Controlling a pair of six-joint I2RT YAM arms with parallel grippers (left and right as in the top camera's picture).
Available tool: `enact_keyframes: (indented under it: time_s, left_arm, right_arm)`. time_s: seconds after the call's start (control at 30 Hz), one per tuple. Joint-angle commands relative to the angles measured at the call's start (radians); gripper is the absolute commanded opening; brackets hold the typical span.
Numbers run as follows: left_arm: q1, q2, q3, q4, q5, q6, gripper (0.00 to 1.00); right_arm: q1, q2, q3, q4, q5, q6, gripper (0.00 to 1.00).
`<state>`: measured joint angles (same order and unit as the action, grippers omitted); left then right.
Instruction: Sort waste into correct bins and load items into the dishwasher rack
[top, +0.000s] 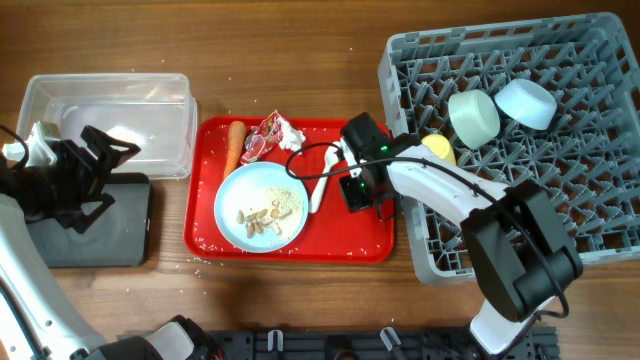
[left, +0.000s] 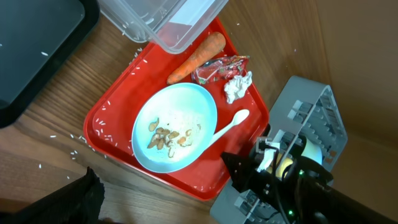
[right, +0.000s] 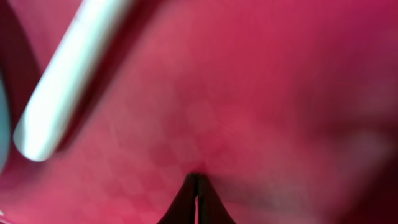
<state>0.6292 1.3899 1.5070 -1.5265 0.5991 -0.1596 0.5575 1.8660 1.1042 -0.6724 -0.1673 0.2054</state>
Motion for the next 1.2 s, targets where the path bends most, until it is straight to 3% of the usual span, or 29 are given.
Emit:
enact_keyframes:
  time_s: [0.0, 0.1, 0.17, 0.2, 0.23, 0.27, 0.3, 0.4, 0.47, 0.67, 0.97, 1.03, 1.17]
  left_arm:
    - [-0.001, -0.009, 0.012, -0.001, 0.0, -0.005, 1.0]
    - [-0.001, -0.009, 0.012, -0.001, 0.001, -0.005, 1.0]
    - [-0.001, -0.009, 0.012, -0.001, 0.0, -0.005, 1.0]
    - [-0.001, -0.009, 0.012, -0.001, 0.001, -0.005, 1.0]
    - [-0.001, -0.009, 0.012, -0.001, 0.001, -0.005, 1.0]
    - [-0.001, -0.009, 0.012, -0.001, 0.0, -0.005, 1.0]
    - [-0.001, -0.009, 0.012, -0.001, 0.001, -0.005, 1.0]
    - [-0.001, -0.009, 0.012, -0.001, 0.0, -0.005, 1.0]
    - [-0.001, -0.009, 0.012, -0.001, 0.001, -0.005, 1.0]
    - [-0.001, -0.009, 0.012, -0.001, 0.0, -0.005, 1.0]
    - [-0.001, -0.009, 0.012, -0.001, 0.001, -0.005, 1.0]
    - [-0.001, -0.009, 0.012, -0.001, 0.0, -0.005, 1.0]
    - [-0.001, -0.009, 0.012, -0.001, 0.001, -0.005, 1.0]
  right_arm:
    - [0.002, -0.016, -0.01, 0.0, 0.008, 0.038, 0.05]
    - [0.002, -0.089, -0.01, 0.009, 0.009, 0.029, 0.04]
    - [0.002, -0.154, -0.009, 0.055, 0.008, 0.005, 0.13]
    - [0.002, -0.197, -0.008, 0.097, 0.006, 0.02, 0.18]
    - [0.002, -0.221, -0.008, 0.132, 0.008, 0.078, 0.31]
    - [0.002, -0.235, -0.008, 0.173, 0.006, 0.193, 0.43]
    - [0.002, -0.236, -0.008, 0.199, -0.004, 0.271, 0.47]
    - [0.003, -0.2, -0.008, 0.242, -0.045, 0.594, 0.46]
    - [0.013, -0.145, -0.008, 0.258, -0.044, 0.729, 0.44]
    - [0.022, 0.01, -0.005, 0.316, -0.022, 0.767, 0.43]
    - [0.036, 0.095, -0.005, 0.365, -0.06, 0.811, 0.38]
    - [0.04, 0.1, -0.004, 0.345, -0.06, 0.817, 0.32]
    - [0.039, 0.1, 0.056, 0.203, -0.04, 0.798, 0.32]
